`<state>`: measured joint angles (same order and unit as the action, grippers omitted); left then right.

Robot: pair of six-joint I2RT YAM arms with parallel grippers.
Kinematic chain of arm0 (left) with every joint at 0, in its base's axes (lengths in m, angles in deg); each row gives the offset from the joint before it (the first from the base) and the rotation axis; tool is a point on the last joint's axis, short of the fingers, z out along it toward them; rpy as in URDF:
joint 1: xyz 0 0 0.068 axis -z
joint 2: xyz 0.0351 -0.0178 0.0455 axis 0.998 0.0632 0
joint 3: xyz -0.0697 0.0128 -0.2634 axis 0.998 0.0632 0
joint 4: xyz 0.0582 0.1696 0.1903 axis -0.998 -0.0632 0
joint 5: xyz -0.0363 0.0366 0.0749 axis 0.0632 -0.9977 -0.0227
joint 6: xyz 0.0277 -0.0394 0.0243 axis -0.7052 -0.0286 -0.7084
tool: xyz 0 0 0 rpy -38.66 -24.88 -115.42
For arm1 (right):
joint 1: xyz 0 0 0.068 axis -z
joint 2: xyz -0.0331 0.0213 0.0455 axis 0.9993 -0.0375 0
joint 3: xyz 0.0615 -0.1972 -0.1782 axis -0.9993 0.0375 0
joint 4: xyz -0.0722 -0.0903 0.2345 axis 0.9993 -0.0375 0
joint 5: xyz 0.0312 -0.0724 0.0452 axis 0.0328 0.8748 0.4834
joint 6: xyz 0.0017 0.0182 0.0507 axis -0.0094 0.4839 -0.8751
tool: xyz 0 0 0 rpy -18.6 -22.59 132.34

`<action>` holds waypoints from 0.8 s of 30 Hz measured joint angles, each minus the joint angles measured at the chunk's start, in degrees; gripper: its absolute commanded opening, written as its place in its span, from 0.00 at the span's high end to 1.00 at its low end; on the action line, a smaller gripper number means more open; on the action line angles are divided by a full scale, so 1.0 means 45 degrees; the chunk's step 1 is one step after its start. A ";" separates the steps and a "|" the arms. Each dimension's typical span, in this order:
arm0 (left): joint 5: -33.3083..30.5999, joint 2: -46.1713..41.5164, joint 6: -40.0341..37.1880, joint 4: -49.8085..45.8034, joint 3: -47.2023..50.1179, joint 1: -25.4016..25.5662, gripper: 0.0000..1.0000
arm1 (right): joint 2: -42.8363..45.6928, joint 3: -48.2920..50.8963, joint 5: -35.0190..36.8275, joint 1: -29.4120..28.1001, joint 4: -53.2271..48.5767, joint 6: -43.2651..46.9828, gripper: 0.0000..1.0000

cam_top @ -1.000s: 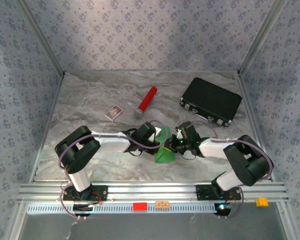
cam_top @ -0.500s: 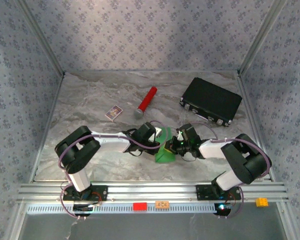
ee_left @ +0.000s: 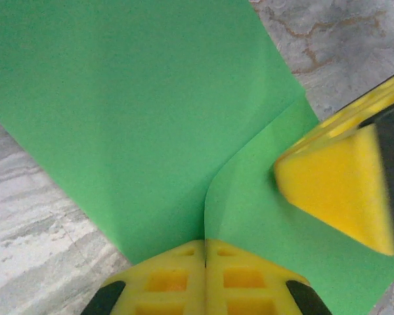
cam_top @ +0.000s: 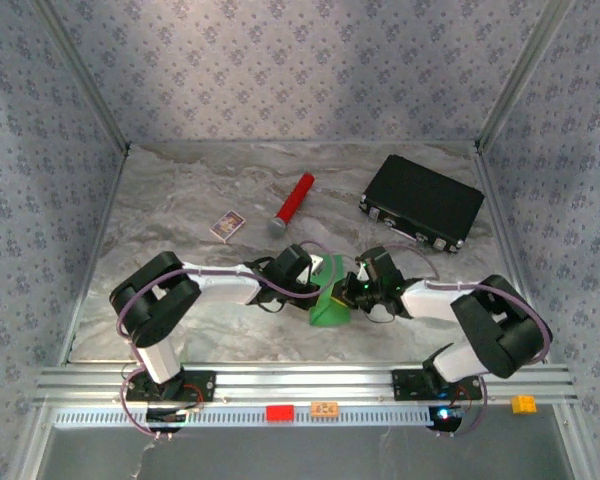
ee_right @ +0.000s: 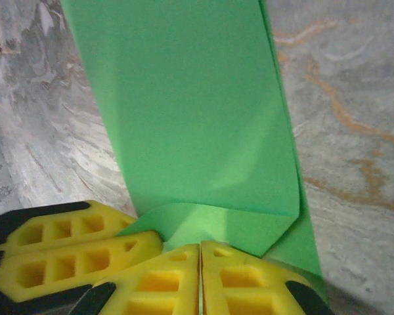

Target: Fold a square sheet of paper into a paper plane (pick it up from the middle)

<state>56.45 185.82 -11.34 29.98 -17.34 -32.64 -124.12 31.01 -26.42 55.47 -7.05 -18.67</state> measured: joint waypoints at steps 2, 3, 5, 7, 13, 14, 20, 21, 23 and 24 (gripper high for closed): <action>0.0000 0.0000 0.0005 0.0000 0.0000 -0.0005 1.00 | 0.0180 -0.0257 0.0024 0.0175 -0.0238 0.0029 0.88; 0.0000 0.0000 0.0000 0.0000 0.0000 0.0000 1.00 | 0.0204 -0.0403 0.0034 0.0287 -0.0316 0.0063 0.88; 0.0000 0.0000 0.0000 0.0000 0.0000 -0.0005 1.00 | 0.0185 -0.0602 0.0029 0.0432 -0.0403 0.0092 0.88; 0.0000 0.0000 0.0000 0.0000 0.0000 -0.0005 1.00 | 0.0092 -0.0738 -0.0019 0.0500 -0.0413 0.0121 0.88; 0.0005 0.0000 0.0000 0.0000 0.0000 0.0000 1.00 | -0.0651 -0.0923 -0.0073 0.0452 -0.0709 0.0364 0.89; 0.0005 0.0000 0.0000 0.0000 0.0000 0.0000 1.00 | -0.0782 -0.0894 -0.0029 0.0461 -0.0782 0.0403 0.89; 0.0010 0.0000 0.0000 0.0019 0.0000 0.0000 1.00 | -0.0903 -0.0301 -0.0296 0.0729 0.0024 0.0408 0.89; 0.0010 0.0000 0.0000 0.0024 0.0000 0.0000 1.00 | -0.0869 -0.0287 -0.0296 0.0729 0.0034 0.0408 0.88; 0.0005 0.0000 0.0000 0.0010 0.0000 0.0000 1.00 | -0.0733 -0.0287 -0.0277 0.0729 -0.0087 0.0408 0.88; 0.0005 0.0000 0.0000 0.0000 0.0000 -0.0005 1.00 | -0.0607 -0.0287 -0.0257 0.0729 -0.0194 0.0408 0.88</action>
<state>56.47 185.82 -11.34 29.98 -17.34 -32.66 -126.85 29.72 -27.58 58.75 -7.92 -16.84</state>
